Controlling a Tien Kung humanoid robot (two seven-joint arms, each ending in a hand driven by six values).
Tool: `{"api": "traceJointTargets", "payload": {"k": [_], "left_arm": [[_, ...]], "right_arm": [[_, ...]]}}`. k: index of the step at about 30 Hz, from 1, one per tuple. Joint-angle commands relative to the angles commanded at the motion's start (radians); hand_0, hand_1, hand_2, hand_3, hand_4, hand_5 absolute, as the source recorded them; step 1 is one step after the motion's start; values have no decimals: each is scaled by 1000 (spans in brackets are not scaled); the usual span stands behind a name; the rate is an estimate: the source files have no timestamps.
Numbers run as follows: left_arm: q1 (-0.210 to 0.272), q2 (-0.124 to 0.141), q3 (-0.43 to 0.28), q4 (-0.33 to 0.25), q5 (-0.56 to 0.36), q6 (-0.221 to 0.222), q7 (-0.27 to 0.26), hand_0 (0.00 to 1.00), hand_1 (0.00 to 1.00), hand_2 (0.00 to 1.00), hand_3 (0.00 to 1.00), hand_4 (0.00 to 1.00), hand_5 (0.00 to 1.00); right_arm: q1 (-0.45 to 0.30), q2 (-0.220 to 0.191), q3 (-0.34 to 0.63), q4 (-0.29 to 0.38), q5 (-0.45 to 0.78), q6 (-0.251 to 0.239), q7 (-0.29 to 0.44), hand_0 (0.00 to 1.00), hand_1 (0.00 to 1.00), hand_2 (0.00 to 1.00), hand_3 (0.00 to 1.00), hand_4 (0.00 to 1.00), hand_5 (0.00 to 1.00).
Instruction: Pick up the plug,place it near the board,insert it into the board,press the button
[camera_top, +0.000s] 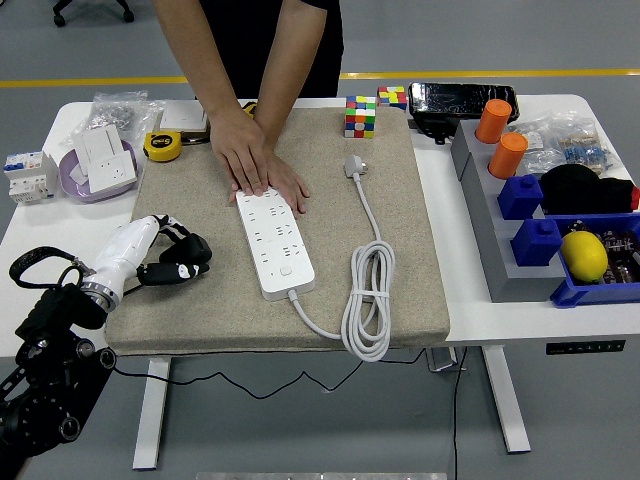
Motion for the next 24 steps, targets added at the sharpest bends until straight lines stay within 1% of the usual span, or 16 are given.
{"api": "traceJointTargets", "payload": {"k": [1, 6, 7, 12, 13, 18, 19, 24], "left_arm": [[-1, 0, -1, 4, 0, 4, 0, 708, 674, 557, 557, 998, 385], [-5, -2, -3, 22, 0, 12, 0, 708, 674, 557, 557, 998, 385], [-5, -2, -3, 24, 0, 13, 0, 691, 663, 542, 536, 998, 373], [-4, -5, 3, 27, 0, 22, -1, 691, 663, 542, 536, 998, 373], [-4, -5, 4, 25, 0, 24, 0, 680, 623, 452, 453, 954, 288], [-7, -4, 6, 21, 0, 43, 2, 680, 623, 452, 453, 954, 288], [-8, -4, 6, 21, 0, 47, 2, 615, 559, 388, 413, 790, 271], [-8, -4, 7, 22, 0, 52, 12, 615, 559, 388, 413, 790, 271]], "right_arm": [[0, 0, 0, 0, 1, 0, 0, 865, 805, 799, 825, 998, 945], [0, -1, 1, 0, 3, 2, 1, 865, 805, 799, 825, 998, 945], [0, -1, 1, 0, 3, 2, 1, 865, 800, 791, 820, 998, 948], [-1, -2, 3, 0, 3, 2, 1, 865, 800, 791, 820, 998, 948], [-1, -2, 3, 0, 3, 2, 0, 864, 797, 790, 819, 998, 950], [2, -2, 2, 0, 4, 2, 1, 864, 797, 790, 819, 998, 950], [2, -2, 2, 0, 4, 2, 1, 864, 798, 789, 817, 998, 947], [3, -2, 2, 0, 5, 3, 2, 864, 798, 789, 817, 998, 947]]}}
